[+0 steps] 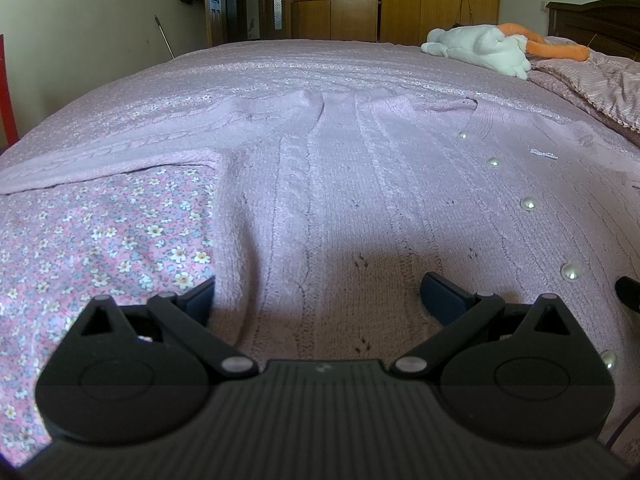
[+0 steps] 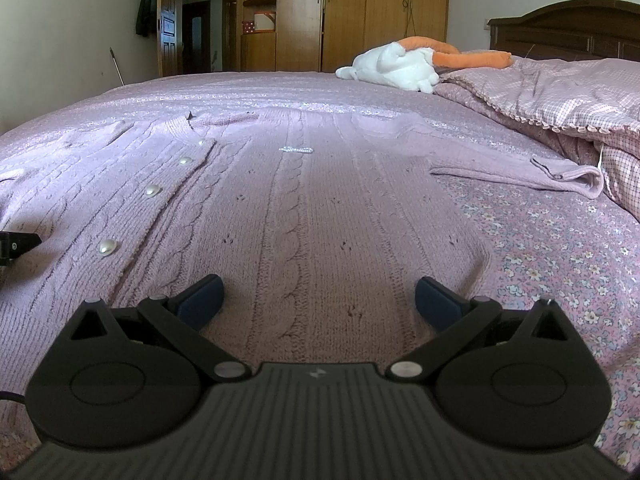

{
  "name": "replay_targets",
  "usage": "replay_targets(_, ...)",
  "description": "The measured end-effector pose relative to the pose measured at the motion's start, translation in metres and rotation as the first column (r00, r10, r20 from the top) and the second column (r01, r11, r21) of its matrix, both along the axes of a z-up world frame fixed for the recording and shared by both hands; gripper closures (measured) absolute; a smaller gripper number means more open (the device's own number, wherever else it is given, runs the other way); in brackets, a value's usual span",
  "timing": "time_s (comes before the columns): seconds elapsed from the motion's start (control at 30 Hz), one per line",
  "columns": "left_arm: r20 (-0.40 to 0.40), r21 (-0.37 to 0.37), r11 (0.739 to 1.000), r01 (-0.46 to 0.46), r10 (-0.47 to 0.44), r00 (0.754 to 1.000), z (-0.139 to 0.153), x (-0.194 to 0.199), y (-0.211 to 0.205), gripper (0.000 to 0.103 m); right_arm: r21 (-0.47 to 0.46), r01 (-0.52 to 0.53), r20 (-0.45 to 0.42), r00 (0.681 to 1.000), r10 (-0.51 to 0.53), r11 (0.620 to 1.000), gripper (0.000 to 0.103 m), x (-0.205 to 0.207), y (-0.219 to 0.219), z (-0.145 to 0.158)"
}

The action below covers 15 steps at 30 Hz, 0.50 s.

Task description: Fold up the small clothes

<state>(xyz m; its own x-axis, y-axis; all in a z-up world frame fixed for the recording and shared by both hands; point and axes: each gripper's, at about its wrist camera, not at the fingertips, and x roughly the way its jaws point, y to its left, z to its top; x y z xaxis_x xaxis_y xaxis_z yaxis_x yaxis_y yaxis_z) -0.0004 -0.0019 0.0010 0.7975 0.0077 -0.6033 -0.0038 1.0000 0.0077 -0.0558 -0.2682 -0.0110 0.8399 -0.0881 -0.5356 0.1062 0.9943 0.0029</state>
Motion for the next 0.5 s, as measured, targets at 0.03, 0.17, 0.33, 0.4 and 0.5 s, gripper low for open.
replay_targets(0.03, 0.000, 0.000, 1.000, 0.000, 0.000, 1.000, 0.0001, 0.0001, 0.0000, 0.000, 0.000, 0.000, 0.000, 1.000, 0.000, 1.000, 0.000, -0.0004, 0.0002, -0.0003)
replay_targets(0.17, 0.000, 0.000, 1.000, 0.000, 0.000, 1.000, 0.0000, 0.0000, -0.0002, 0.000, -0.001, 0.000, 0.001, 1.000, 0.000, 1.000, 0.000, 0.0005, 0.0001, 0.0000)
replay_targets(0.33, 0.000, 0.001, 1.000, 0.000, 0.000, 1.000, -0.0001, -0.0002, -0.0004, 0.000, -0.001, 0.000, 0.002, 1.000, 0.000, 1.000, 0.000, 0.0002, 0.0003, -0.0002)
replay_targets(0.4, 0.001, 0.001, 1.000, 0.000, 0.000, 1.000, -0.0003, -0.0003, -0.0006, 0.000, -0.001, 0.000, 0.002, 1.000, 0.000, 1.000, 0.000, -0.0001, 0.0004, -0.0004)
replay_targets(0.5, 0.001, 0.001, 1.000, 0.000, 0.000, 1.000, -0.0003, -0.0004, -0.0006, 0.000, -0.002, 0.000, 0.003, 1.000, 0.000, 1.000, 0.000, -0.0004, 0.0005, -0.0005)
